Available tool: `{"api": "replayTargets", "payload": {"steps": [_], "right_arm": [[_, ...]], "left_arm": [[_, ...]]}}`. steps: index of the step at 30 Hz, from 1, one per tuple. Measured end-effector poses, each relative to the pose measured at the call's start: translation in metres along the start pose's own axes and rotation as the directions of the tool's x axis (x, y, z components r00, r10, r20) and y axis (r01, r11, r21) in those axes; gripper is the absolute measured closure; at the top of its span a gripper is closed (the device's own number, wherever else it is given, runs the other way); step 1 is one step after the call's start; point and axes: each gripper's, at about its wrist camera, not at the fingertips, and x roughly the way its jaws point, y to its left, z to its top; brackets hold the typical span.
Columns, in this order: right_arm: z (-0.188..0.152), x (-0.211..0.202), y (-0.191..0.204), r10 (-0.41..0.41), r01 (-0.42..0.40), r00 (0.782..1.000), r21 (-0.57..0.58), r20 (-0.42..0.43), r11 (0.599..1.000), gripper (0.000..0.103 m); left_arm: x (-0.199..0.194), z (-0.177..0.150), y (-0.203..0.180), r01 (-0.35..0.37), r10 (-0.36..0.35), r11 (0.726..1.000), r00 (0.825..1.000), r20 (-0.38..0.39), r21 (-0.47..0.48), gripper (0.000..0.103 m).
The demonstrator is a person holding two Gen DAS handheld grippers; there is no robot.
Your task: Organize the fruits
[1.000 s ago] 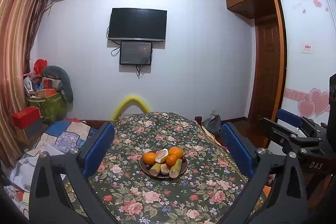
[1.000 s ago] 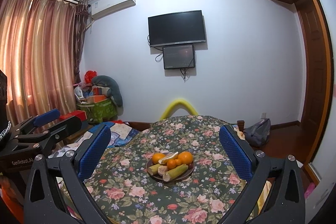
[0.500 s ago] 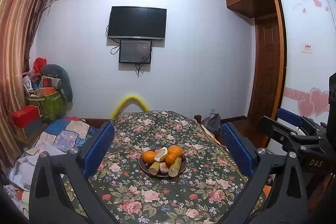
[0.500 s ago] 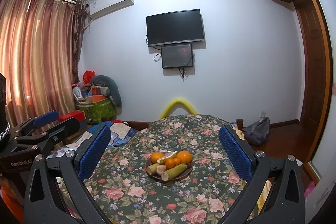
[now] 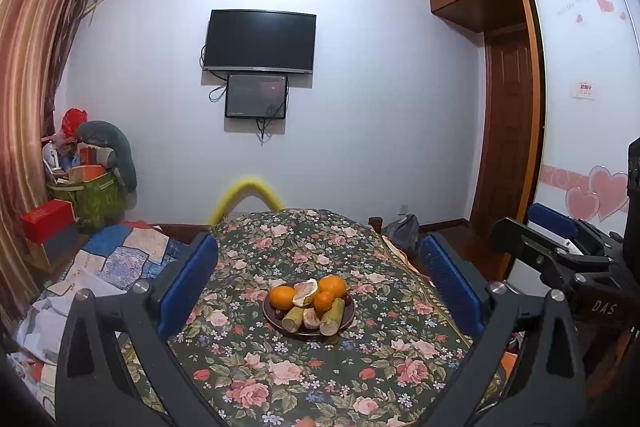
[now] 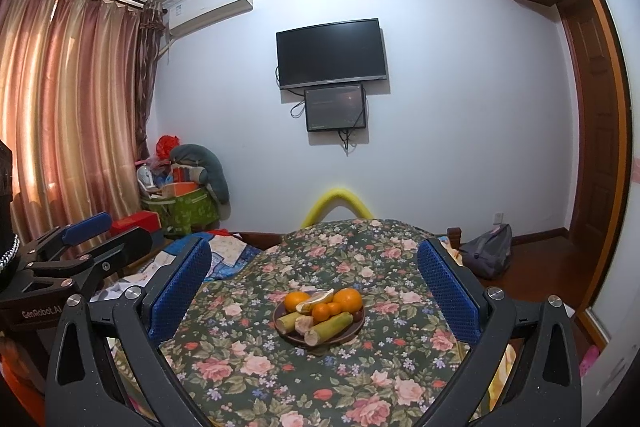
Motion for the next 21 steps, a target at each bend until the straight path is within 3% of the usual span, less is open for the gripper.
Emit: {"api": "replayTargets", "payload": {"steps": [21], "right_arm": [[-0.0018, 0.0043, -0.0046, -0.009, 0.009, 1.000, 0.001, -0.018, 1.000, 0.000]], "left_arm": [[0.0089, -0.0041, 0.0052, 0.021, -0.021, 1.000, 1.000, -0.024, -0.008, 0.000]]}}
